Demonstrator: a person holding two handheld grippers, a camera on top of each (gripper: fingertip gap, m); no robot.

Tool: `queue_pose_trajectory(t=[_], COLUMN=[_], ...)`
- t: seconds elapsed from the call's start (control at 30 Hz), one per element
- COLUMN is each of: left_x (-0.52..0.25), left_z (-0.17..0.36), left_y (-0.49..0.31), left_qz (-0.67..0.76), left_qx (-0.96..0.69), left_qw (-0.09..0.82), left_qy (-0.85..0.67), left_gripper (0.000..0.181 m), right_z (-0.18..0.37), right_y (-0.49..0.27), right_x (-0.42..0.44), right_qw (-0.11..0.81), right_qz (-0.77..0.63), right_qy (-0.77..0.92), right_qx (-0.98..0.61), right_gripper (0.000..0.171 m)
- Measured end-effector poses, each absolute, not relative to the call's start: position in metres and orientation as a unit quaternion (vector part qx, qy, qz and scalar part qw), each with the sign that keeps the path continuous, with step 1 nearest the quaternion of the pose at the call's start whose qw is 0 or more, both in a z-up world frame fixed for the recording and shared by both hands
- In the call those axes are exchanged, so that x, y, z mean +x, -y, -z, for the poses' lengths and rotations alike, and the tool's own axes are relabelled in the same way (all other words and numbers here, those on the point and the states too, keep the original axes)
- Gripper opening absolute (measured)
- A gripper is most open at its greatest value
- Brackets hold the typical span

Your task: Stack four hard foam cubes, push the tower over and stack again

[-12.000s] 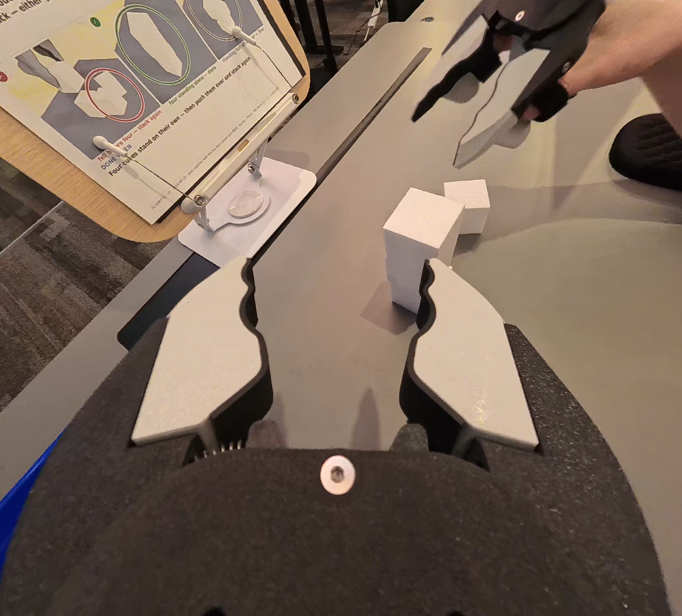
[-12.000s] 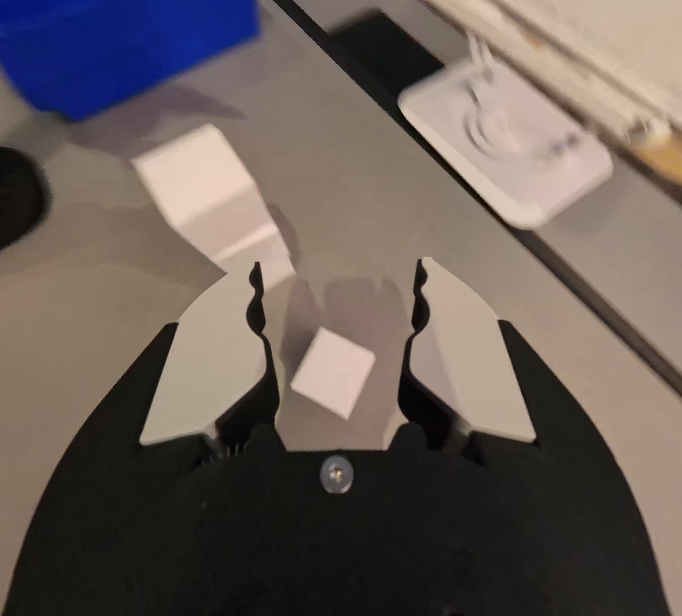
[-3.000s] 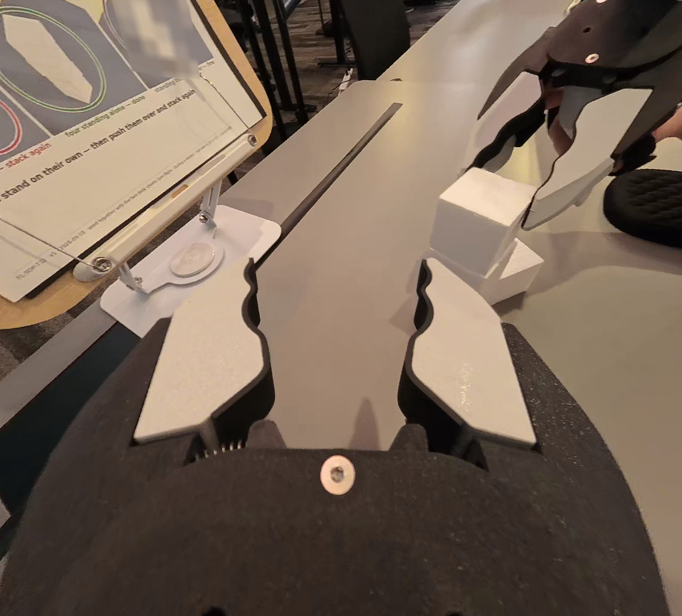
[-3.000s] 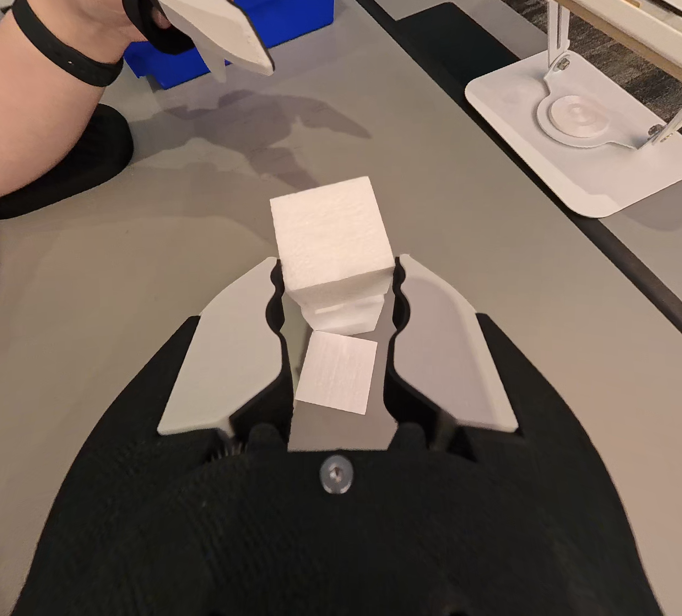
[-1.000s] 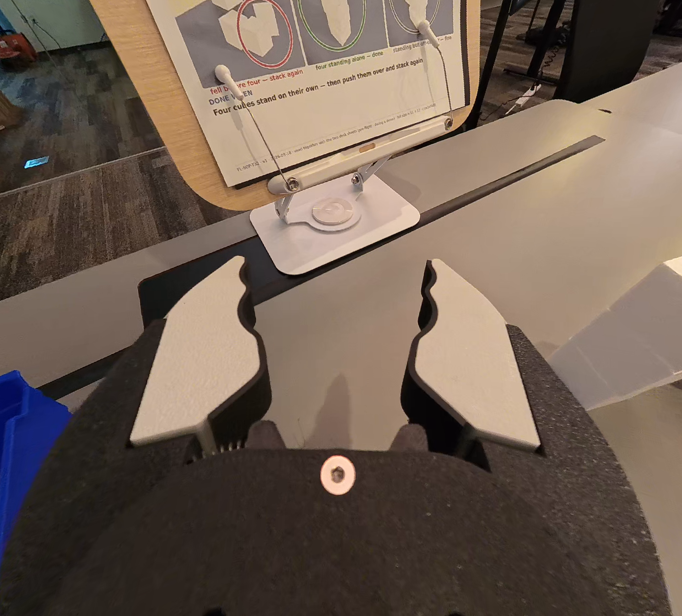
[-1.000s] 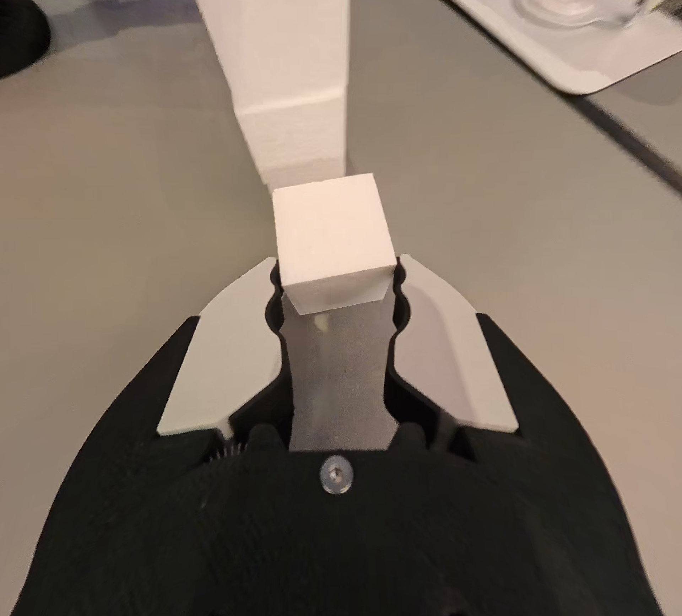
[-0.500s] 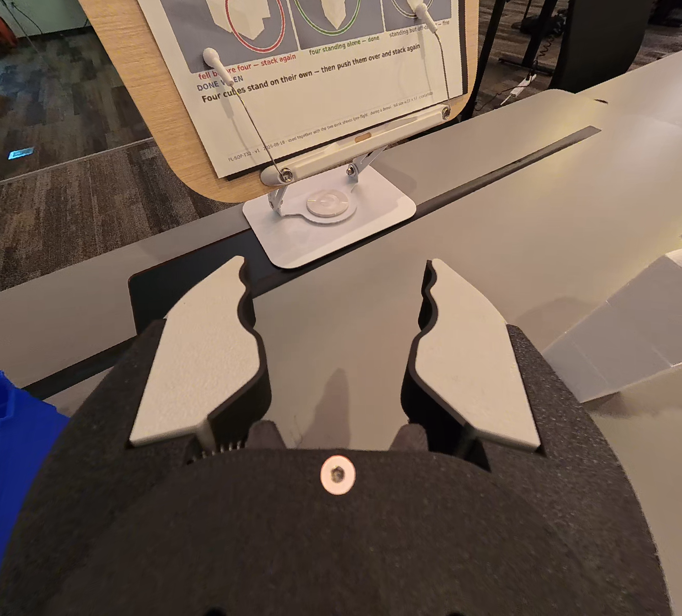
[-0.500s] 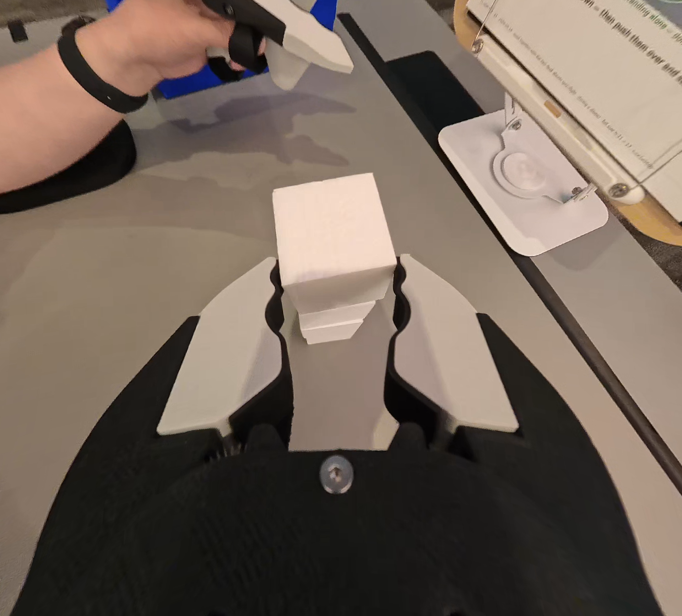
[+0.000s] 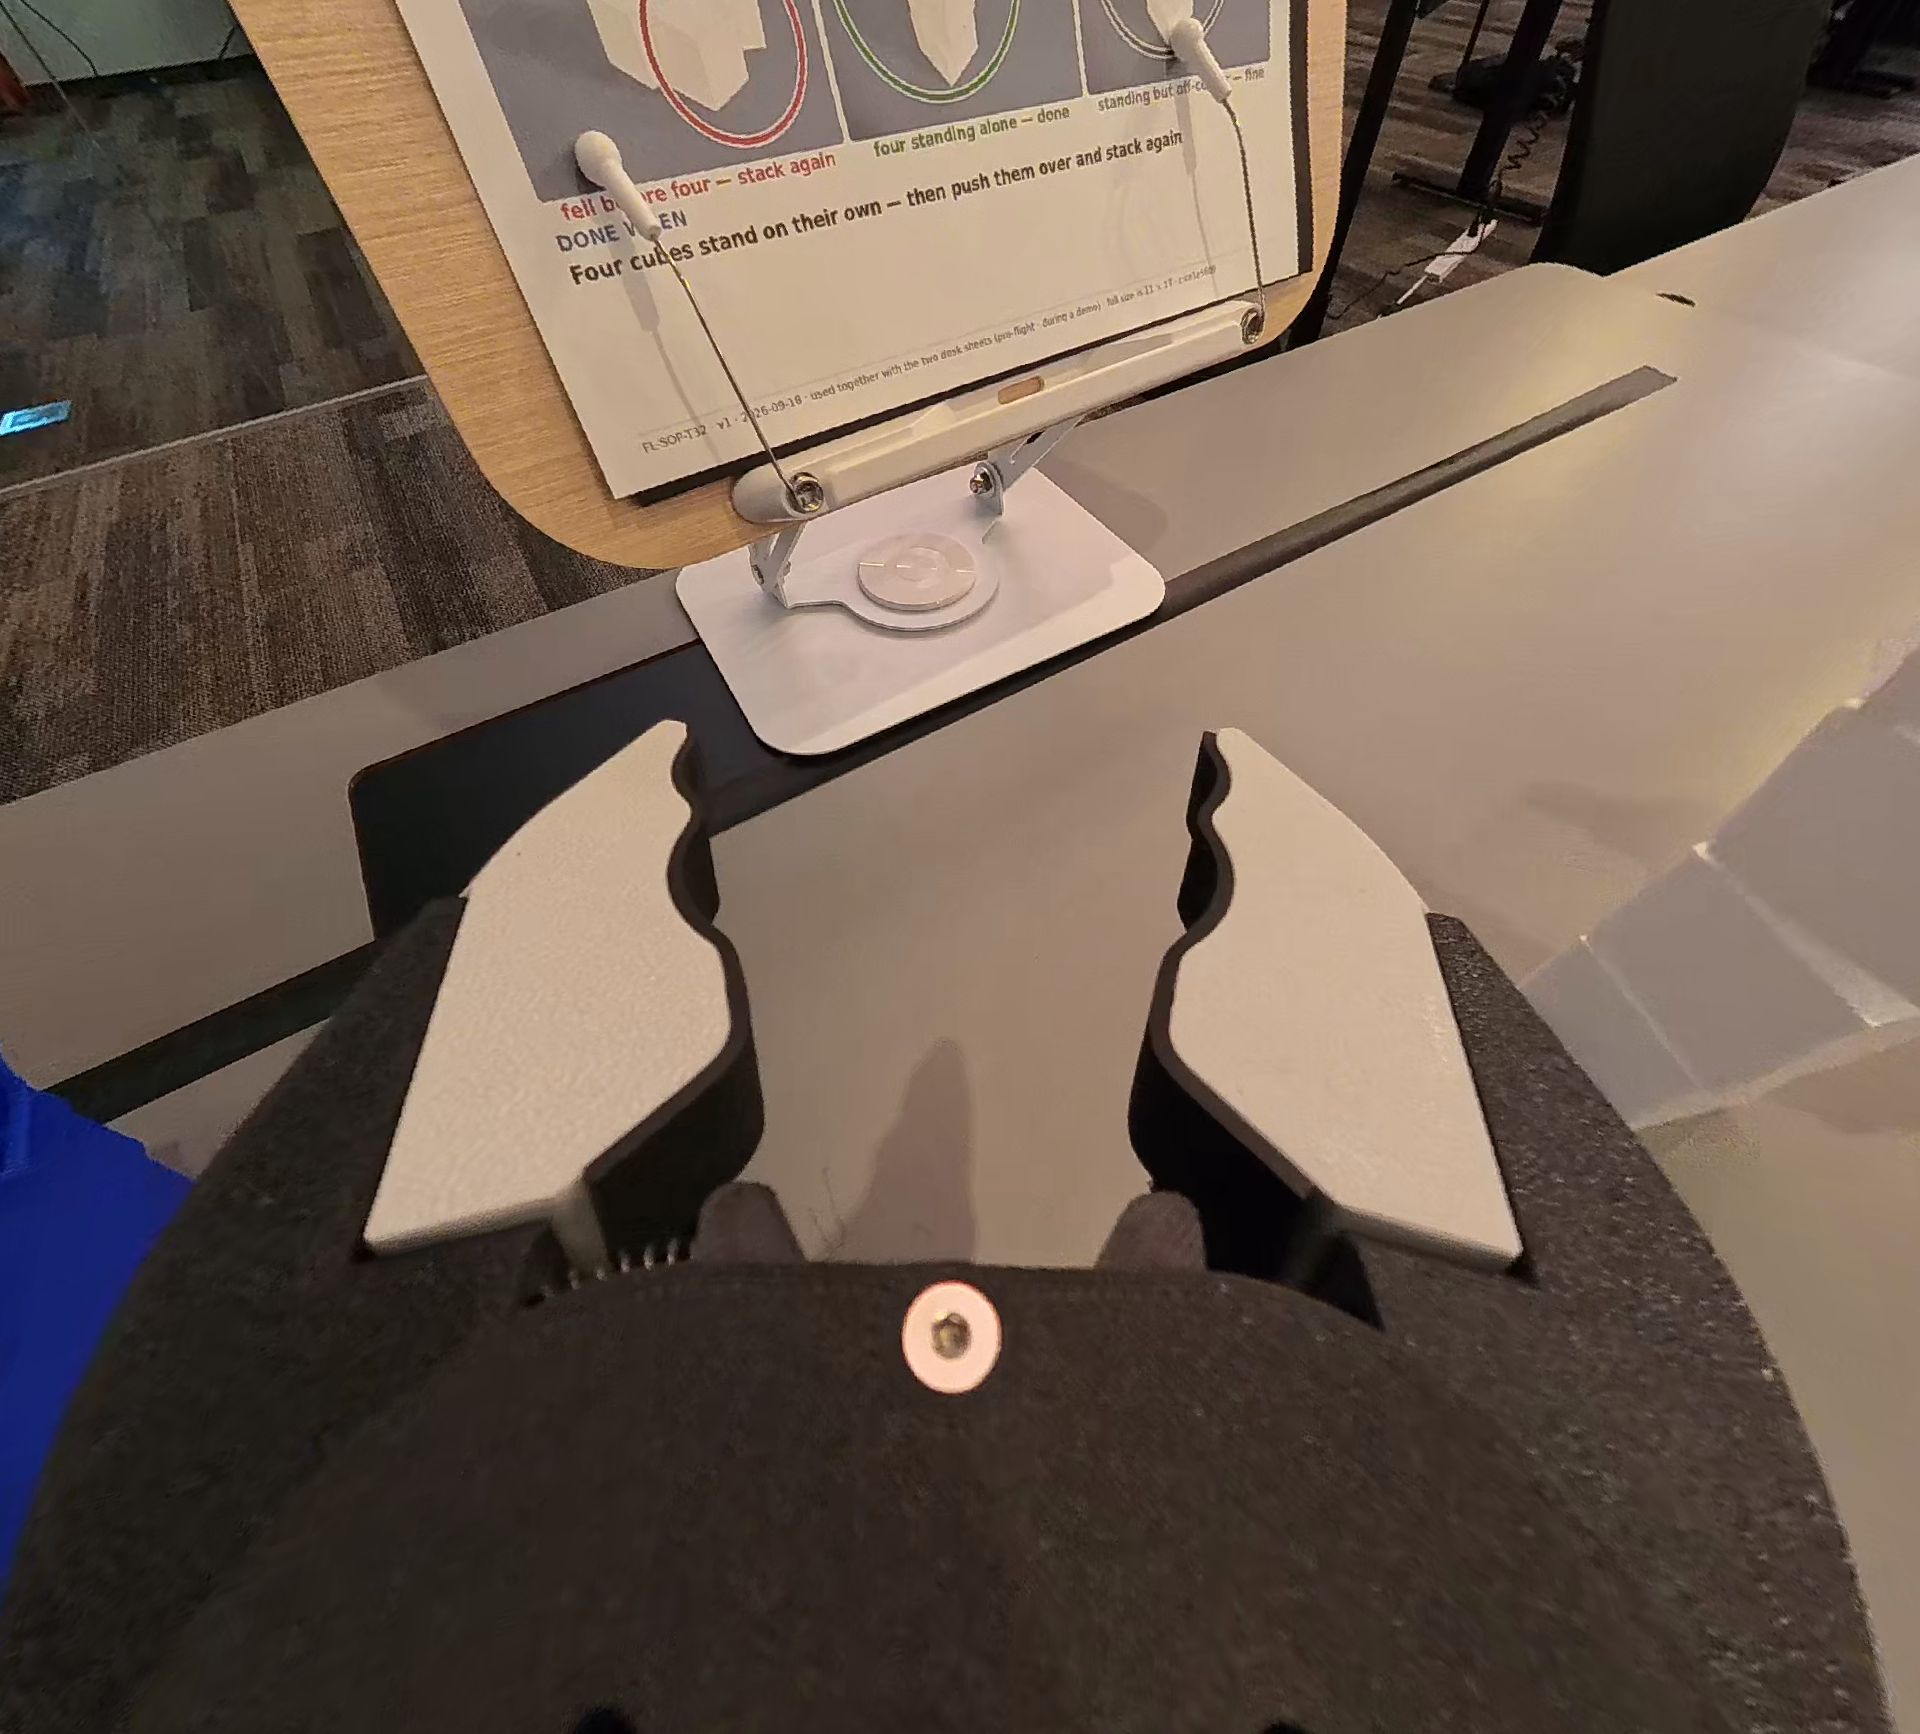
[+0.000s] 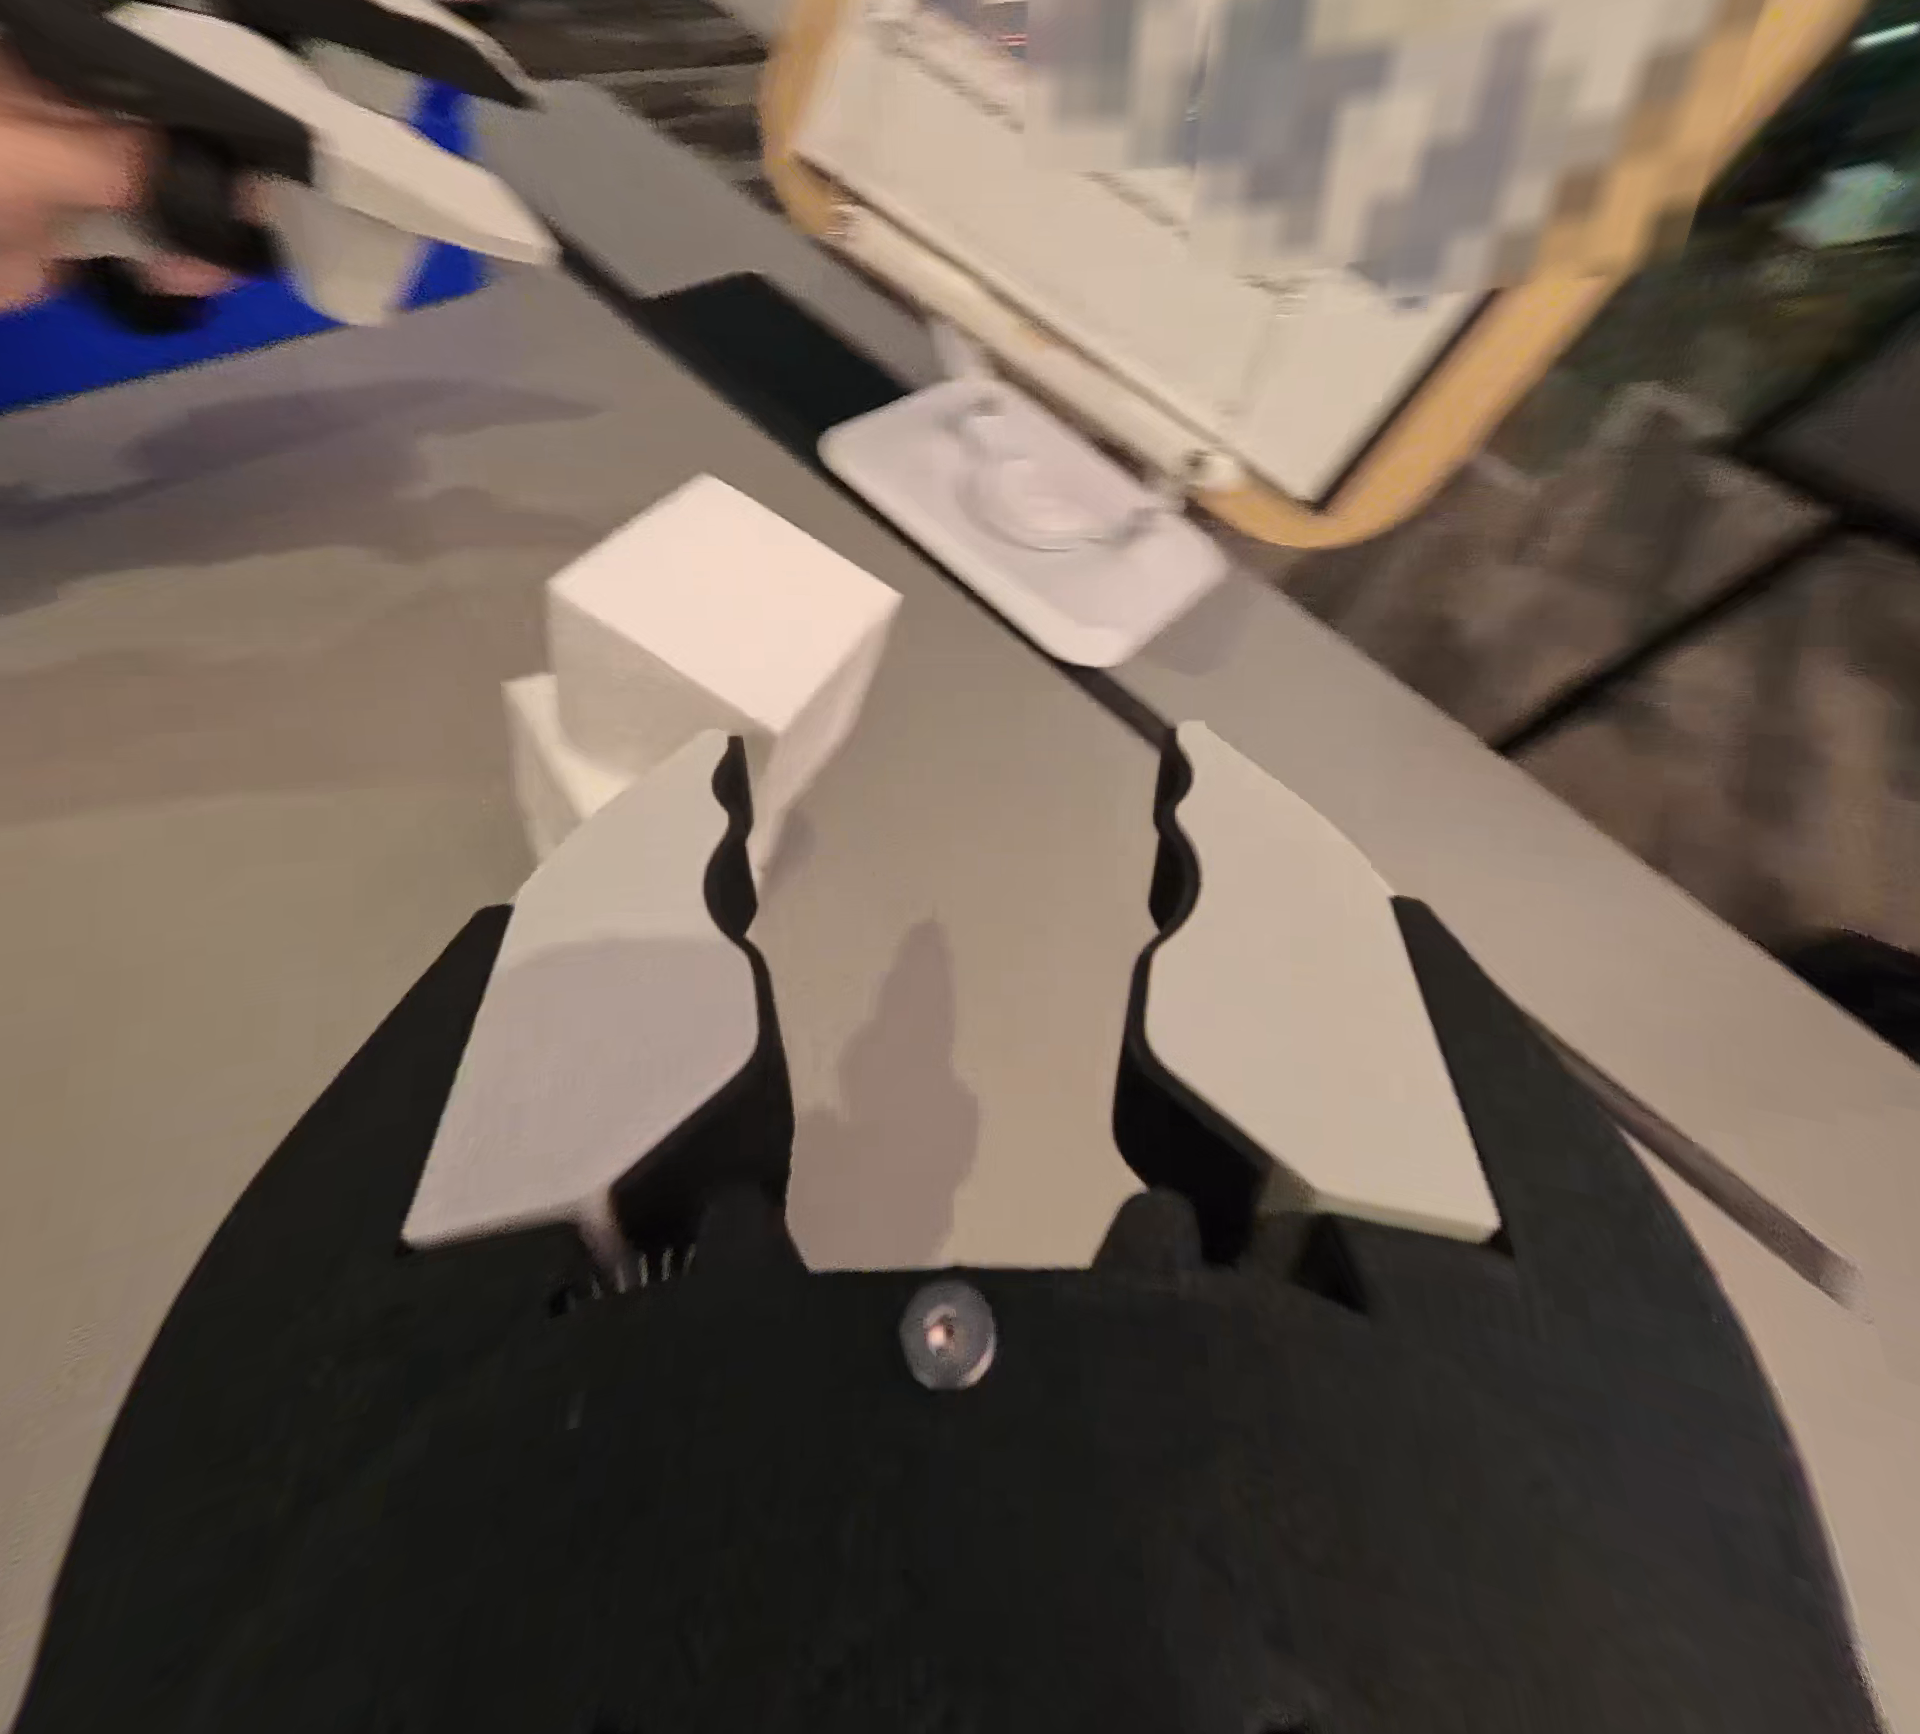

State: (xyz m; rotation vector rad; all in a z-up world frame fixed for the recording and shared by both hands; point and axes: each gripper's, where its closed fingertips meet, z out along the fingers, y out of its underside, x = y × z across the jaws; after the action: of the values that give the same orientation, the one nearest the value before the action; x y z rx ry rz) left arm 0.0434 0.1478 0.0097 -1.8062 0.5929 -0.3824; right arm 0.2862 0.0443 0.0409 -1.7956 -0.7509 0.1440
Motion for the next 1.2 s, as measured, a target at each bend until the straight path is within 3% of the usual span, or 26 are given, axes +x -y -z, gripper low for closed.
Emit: queue_pose_trajectory(t=[0.4,0.8,1.0,1.2], left_x=[0.055,0.061,0.062,0.064], left_z=[-0.004,0.01,0.018,0.026], left_y=[-0.143,-0.144,-0.146,-0.147], left_qz=[0.151,0.145,0.137,0.13], left_qx=[-0.769,-0.777,-0.783,-0.787], left_qw=[0.559,0.541,0.531,0.523], left_qy=[-0.271,-0.287,-0.294,-0.299], left_gripper=[0.089,0.089,0.089,0.089], right_z=[0.0,-0.041,-0.024,-0.026], right_y=[-0.029,-0.018,-0.029,-0.026], right_x=[0.313,0.244,0.232,0.227], right_qw=[0.535,0.468,0.4,0.412], right_qz=[-0.006,-0.288,-0.328,-0.356], right_qy=[0.305,0.522,0.555,0.541], right_qx=[-0.788,-0.652,-0.651,-0.641], right_gripper=[0.078,0.08,0.082,0.058])
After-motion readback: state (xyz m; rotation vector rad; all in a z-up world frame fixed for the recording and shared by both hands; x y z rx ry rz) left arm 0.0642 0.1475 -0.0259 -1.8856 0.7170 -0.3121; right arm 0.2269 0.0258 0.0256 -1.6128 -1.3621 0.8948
